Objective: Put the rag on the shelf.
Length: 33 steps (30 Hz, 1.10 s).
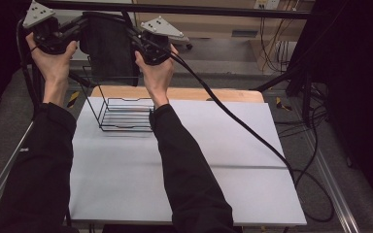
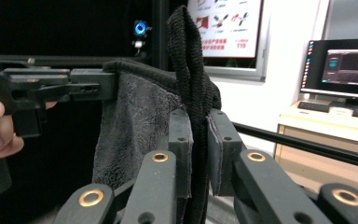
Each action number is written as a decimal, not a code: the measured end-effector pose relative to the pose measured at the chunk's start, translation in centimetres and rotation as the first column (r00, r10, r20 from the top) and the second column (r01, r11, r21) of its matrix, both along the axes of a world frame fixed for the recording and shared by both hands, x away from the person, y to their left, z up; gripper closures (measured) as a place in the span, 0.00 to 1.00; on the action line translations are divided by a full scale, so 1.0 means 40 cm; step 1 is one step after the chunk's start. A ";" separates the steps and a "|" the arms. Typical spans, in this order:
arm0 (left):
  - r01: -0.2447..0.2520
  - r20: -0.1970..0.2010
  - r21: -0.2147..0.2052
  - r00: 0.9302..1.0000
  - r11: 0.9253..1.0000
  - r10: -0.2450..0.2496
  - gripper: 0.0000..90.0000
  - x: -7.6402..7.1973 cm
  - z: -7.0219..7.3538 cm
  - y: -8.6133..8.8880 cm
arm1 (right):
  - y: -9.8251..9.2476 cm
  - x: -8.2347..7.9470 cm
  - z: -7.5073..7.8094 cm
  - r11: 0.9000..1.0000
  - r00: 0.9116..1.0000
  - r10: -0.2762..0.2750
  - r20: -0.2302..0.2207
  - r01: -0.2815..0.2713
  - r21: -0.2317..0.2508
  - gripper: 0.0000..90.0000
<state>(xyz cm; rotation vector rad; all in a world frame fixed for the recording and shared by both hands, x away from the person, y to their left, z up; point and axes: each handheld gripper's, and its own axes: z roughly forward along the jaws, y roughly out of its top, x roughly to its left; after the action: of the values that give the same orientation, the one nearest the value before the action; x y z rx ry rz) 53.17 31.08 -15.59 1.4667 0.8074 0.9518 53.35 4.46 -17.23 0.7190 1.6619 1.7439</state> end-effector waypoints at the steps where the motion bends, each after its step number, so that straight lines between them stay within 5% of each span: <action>1: 0.003 -0.009 -0.002 1.000 1.000 -0.003 0.91 -0.002 -0.008 0.005 | 0.002 -0.002 -0.005 1.000 1.000 0.004 -0.008 -0.004 -0.002 0.91; 5: 0.041 -0.008 -0.025 0.999 0.999 -0.042 0.91 -0.027 -0.035 0.026 | 0.005 -0.016 -0.022 1.000 1.000 0.025 -0.014 -0.025 -0.017 0.91; 15: 0.092 -0.001 -0.003 0.996 0.996 -0.092 0.91 -0.099 -0.074 0.061 | 0.012 -0.075 -0.044 0.995 0.997 0.073 0.017 -0.071 -0.075 0.91; 24: 0.121 0.003 0.024 0.993 0.992 -0.121 0.91 -0.149 -0.110 0.077 | 0.016 -0.104 -0.057 0.987 0.997 0.079 -0.013 -0.080 -0.138 0.91; 33: 0.125 -0.007 0.082 0.992 0.989 -0.125 0.91 -0.190 -0.148 0.069 | -0.004 -0.116 -0.099 0.984 0.993 0.105 -0.051 -0.111 -0.136 0.90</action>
<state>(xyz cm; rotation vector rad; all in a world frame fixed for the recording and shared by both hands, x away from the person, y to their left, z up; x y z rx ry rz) 45.58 33.86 -21.51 1.5703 0.6758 0.8983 48.70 4.30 -21.20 0.6175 1.8626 1.6762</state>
